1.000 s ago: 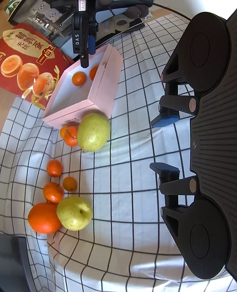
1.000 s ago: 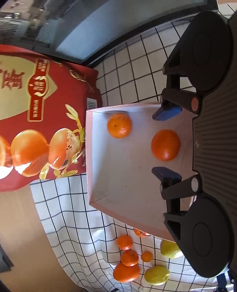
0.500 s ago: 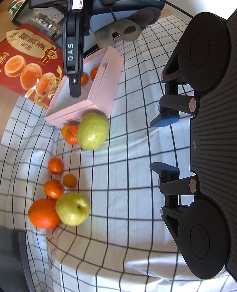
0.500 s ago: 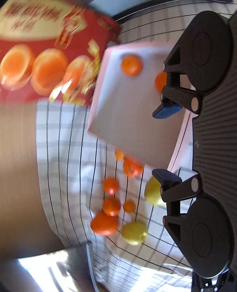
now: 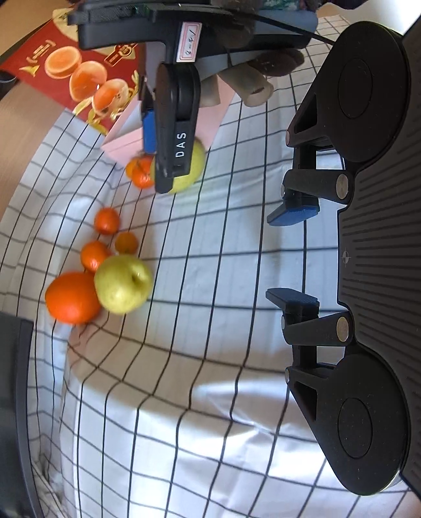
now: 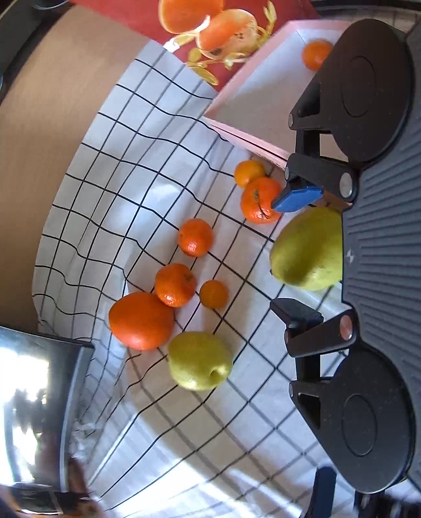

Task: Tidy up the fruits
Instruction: 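Grasp the green pear with the right tool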

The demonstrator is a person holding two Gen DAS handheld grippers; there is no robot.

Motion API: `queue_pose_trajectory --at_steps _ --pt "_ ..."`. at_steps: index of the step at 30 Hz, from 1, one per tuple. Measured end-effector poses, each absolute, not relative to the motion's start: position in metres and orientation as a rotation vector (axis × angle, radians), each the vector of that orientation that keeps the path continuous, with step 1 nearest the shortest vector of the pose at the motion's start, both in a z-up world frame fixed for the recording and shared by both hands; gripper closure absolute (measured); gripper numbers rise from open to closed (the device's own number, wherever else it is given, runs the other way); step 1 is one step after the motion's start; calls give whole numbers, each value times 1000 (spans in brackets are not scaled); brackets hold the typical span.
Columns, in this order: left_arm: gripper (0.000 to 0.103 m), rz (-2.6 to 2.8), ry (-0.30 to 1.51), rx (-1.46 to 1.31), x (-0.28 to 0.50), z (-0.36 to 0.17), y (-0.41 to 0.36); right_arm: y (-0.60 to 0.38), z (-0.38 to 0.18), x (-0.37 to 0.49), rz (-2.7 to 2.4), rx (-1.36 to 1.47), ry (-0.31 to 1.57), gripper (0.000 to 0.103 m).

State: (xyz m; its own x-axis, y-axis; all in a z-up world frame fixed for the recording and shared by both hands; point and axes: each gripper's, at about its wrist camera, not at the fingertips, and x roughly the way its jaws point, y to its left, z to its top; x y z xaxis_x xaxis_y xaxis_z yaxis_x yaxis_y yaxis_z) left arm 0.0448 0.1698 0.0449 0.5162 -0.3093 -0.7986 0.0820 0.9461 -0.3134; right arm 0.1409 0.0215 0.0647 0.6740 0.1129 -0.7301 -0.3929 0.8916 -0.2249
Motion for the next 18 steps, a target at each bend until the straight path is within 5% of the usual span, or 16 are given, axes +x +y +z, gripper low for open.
queue_pose_trajectory --at_steps 13,18 --pt "56 -244 1010 -248 55 40 170 -2 83 100 431 -135 802 47" --pt "56 -255 1002 -248 55 40 167 3 80 94 355 -226 740 29"
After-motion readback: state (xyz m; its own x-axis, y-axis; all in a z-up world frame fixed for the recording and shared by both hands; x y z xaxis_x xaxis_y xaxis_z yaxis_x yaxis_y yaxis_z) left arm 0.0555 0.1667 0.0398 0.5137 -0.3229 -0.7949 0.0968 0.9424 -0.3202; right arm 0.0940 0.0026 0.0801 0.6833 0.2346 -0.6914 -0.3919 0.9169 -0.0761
